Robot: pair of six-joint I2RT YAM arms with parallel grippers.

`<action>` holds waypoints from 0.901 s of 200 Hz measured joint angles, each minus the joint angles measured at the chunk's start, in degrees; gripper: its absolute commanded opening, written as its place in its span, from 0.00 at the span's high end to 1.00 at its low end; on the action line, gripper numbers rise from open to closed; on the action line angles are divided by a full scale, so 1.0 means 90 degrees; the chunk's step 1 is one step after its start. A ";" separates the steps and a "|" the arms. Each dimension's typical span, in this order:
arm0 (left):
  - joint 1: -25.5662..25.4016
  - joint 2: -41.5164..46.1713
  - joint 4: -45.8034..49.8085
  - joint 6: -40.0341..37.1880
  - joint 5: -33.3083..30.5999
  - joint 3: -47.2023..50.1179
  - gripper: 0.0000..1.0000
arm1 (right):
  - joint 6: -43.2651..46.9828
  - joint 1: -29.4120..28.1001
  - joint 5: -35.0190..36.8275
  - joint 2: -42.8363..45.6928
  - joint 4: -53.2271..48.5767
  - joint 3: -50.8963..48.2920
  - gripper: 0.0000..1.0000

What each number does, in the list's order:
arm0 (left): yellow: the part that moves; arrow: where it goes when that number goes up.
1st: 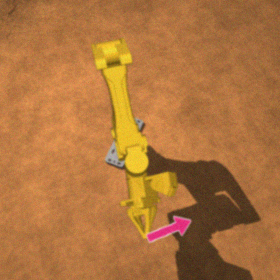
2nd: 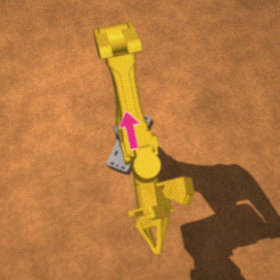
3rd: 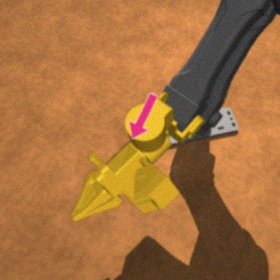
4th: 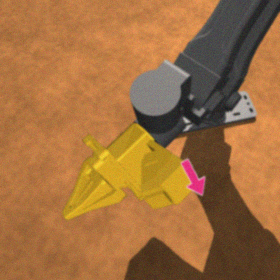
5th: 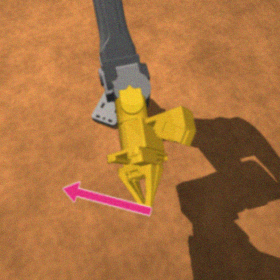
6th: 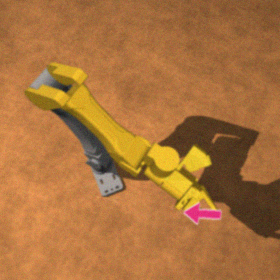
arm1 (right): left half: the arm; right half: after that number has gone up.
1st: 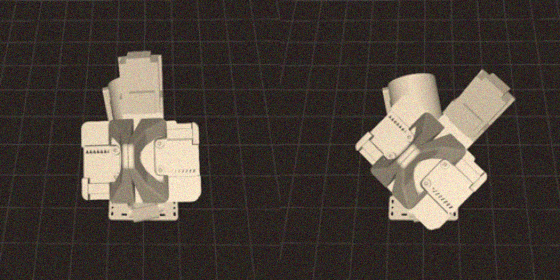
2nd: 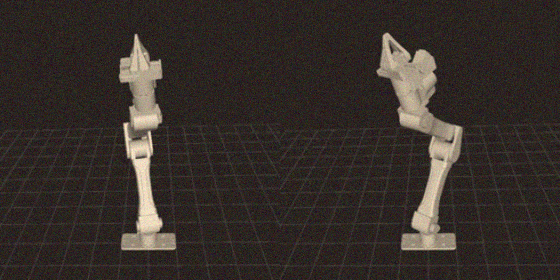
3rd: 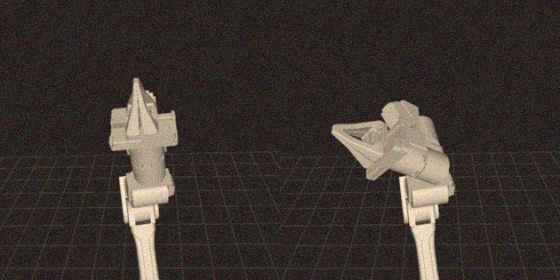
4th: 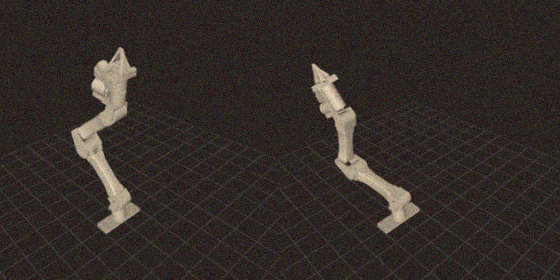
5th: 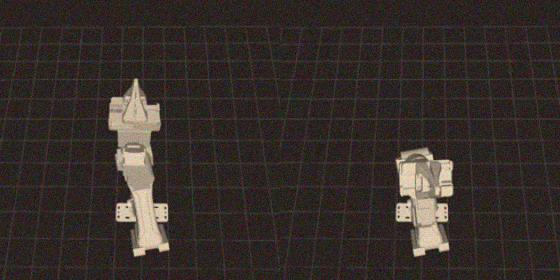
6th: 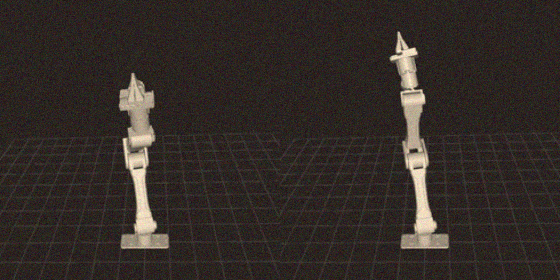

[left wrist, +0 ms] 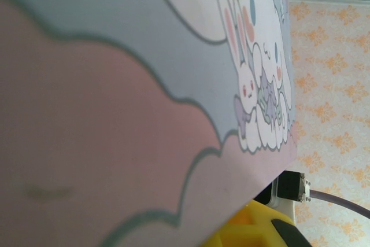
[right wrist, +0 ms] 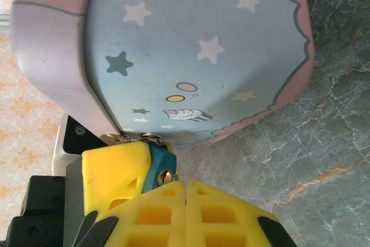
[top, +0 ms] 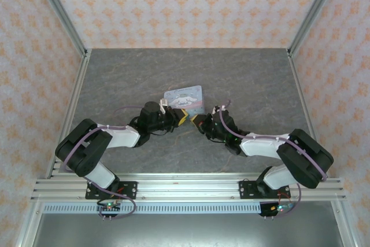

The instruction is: Unlock the padlock with the key

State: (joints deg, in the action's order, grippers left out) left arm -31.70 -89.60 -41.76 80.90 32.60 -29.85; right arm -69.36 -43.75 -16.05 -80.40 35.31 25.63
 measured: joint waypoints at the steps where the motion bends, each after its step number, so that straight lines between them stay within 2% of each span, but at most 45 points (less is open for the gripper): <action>1: 0.0000 0.0000 0.0000 0.0000 0.0000 0.0000 1.00 | 0.0000 0.0000 0.0000 0.0002 0.0000 0.0000 1.00; 180: 0.0000 0.0063 0.0095 -0.0044 0.0000 0.0000 1.00 | 0.0056 0.0000 0.0000 0.0168 -0.0216 0.0007 1.00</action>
State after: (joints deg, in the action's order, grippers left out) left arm -31.70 -89.03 -40.91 80.51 32.60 -29.85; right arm -68.86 -43.75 -16.05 -78.89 33.36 25.69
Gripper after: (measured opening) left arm 0.119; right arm 0.041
